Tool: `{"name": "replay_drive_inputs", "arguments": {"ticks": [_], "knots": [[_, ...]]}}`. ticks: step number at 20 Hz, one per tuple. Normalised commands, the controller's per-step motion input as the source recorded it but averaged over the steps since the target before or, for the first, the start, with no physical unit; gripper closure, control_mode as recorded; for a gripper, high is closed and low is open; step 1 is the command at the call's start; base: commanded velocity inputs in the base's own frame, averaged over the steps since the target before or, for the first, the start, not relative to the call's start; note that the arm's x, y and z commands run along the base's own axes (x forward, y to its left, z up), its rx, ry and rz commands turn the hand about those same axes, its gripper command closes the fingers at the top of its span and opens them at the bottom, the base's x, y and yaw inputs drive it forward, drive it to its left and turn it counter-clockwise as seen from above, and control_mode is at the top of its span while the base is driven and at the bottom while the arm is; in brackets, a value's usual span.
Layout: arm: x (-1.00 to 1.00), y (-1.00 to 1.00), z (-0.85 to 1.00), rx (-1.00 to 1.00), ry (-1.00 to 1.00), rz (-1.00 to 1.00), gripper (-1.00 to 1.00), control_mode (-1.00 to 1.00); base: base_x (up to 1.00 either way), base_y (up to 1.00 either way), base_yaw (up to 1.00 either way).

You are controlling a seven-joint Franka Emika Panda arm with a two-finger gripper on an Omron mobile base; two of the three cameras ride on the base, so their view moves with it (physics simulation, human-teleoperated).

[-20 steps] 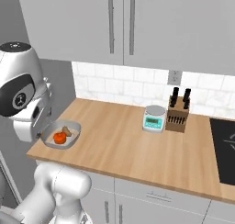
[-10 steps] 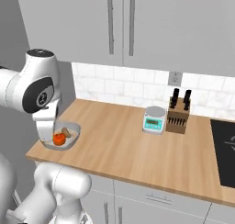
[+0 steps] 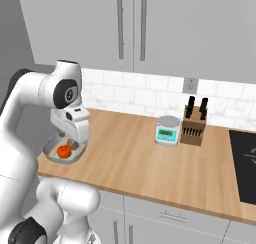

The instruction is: Take the meat container that has the chicken drumstick and place it on the second highest rack of the freezer. Then take the vegetable container that has the squash and sweet potato and place it on the highest rack of the freezer.

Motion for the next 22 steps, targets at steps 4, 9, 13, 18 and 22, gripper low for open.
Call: {"name": "replay_drive_inputs", "arguments": {"ticks": [4, 9, 13, 18, 22], "knots": [[0.20, 0.00, -0.31, 0.00, 0.01, 0.44, -1.00, -1.00, 0.00, 0.00, 0.00], [0.12, 0.04, -0.57, 0.00, -0.04, 0.11, -1.00, -1.00, 0.00, 0.00, 0.00], [0.19, 0.07, -0.39, 0.00, -0.07, 0.05, -1.00, -1.00, 0.00, 0.00, 0.00], [0.31, 0.19, -0.38, 0.00, -0.05, 0.02, -1.00, -1.00, 0.00, 0.00, 0.00], [0.48, 0.38, -0.44, 0.00, -0.04, 0.00, -1.00, -1.00, 0.00, 0.00, 0.00]]}}
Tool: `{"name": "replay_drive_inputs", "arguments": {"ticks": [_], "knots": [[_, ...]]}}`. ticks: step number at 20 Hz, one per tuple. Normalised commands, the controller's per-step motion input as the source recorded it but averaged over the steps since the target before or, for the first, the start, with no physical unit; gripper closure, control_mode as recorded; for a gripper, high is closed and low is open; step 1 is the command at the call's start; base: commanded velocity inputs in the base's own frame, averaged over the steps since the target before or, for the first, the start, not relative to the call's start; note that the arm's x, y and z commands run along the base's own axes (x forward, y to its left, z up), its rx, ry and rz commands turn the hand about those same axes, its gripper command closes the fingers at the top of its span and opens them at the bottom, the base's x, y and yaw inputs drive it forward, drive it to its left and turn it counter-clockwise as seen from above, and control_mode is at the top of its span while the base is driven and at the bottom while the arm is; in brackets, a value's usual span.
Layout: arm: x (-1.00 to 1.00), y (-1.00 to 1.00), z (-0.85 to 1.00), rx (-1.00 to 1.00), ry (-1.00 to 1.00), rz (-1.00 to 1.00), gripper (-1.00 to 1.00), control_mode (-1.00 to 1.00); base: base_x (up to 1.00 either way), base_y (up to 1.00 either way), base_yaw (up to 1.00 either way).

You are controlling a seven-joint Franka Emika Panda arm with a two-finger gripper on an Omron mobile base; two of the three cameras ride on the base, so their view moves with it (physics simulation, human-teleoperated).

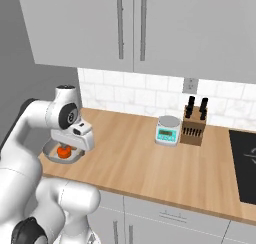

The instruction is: Take the meat container that has the chicken drumstick and place it on the second highest rack of the freezer. Then take the vegetable container that has the squash and sweet potato and place it on the highest rack of the freezer.

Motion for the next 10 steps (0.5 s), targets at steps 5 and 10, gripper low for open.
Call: {"name": "replay_drive_inputs", "arguments": {"ticks": [5, 10], "knots": [[0.58, 0.38, -0.19, 0.00, -0.01, 0.00, -1.00, -1.00, 0.00, 0.00, 0.00], [0.70, 0.23, -0.20, 0.04, 0.00, 0.00, -1.00, -1.00, 0.00, 0.00, 0.00]]}}
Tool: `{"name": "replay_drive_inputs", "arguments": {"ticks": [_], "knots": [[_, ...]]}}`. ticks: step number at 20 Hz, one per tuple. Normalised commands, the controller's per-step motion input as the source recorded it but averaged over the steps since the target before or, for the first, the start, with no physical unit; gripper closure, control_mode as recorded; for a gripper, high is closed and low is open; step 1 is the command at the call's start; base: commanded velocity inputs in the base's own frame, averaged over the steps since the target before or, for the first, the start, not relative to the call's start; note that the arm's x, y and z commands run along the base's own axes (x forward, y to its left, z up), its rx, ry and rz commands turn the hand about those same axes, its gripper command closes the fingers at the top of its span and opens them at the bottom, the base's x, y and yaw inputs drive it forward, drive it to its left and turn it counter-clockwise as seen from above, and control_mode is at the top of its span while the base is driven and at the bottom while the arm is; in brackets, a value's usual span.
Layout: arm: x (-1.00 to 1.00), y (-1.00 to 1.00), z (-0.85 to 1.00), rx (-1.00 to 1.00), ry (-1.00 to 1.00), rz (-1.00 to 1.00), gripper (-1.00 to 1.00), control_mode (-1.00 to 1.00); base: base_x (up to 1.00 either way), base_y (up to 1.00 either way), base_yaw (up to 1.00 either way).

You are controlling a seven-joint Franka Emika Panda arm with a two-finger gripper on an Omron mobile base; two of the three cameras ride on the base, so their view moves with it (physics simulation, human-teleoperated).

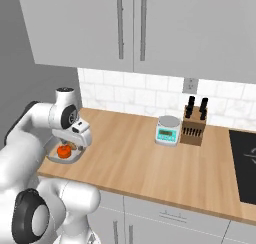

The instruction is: Take the meat container that has the chicken drumstick and place it on the second highest rack of the freezer. Then take the vegetable container that has the squash and sweet potato and place it on the highest rack of the freezer.

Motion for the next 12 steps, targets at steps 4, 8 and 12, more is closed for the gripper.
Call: {"name": "replay_drive_inputs", "arguments": {"ticks": [4, 8, 12], "knots": [[0.70, 0.10, -0.34, 0.06, 0.00, 0.00, -1.00, -1.00, 0.00, 0.00, 0.00], [0.48, 0.02, -0.47, 0.02, 0.00, 0.00, -1.00, -1.00, 0.00, 0.00, 0.00], [0.35, 0.00, -0.54, 0.00, 0.00, 0.00, -1.00, -1.00, 0.00, 0.00, 0.00]]}}
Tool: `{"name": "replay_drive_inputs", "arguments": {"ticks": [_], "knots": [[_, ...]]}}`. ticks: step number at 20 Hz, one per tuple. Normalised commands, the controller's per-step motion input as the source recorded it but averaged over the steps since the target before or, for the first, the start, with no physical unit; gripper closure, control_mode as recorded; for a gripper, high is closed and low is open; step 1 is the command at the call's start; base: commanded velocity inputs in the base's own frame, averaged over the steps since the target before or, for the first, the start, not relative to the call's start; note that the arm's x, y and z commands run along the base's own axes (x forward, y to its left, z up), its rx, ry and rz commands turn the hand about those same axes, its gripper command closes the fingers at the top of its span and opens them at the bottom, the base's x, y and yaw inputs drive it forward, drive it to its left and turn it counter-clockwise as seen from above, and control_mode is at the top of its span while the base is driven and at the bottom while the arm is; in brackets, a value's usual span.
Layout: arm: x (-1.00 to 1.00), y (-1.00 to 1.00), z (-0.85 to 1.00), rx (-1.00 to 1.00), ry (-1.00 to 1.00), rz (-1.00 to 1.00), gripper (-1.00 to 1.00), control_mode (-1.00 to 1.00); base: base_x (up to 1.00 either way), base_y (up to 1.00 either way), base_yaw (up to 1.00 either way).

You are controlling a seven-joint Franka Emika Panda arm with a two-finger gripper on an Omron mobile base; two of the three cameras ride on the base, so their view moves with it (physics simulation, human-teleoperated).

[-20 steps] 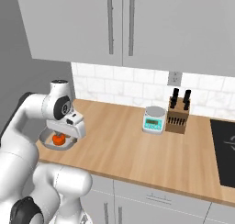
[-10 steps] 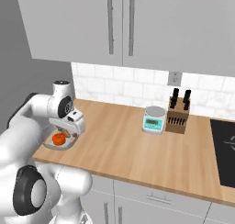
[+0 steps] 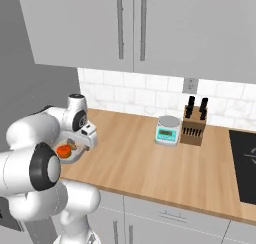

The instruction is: Take the meat container that has the chicken drumstick and place it on the second highest rack of the freezer. Then take the vegetable container that has the squash and sweet potato and place it on the highest rack of the freezer.

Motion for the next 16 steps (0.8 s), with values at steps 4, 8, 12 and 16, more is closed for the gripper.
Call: {"name": "replay_drive_inputs", "arguments": {"ticks": [4, 8, 12, 16], "knots": [[0.36, 0.01, -0.50, 0.00, 0.00, 0.00, -1.00, -1.00, 0.00, 0.00, 0.00], [0.35, 0.03, -0.47, 0.00, 0.00, 0.00, -1.00, -1.00, 0.00, 0.00, 0.00], [0.25, 0.10, -0.30, 0.00, 0.00, 0.00, -1.00, -1.00, 0.00, 0.00, 0.00], [0.00, 0.06, -0.18, 0.00, 0.00, 0.00, -1.00, -1.00, 0.00, 0.00, 0.00]]}}
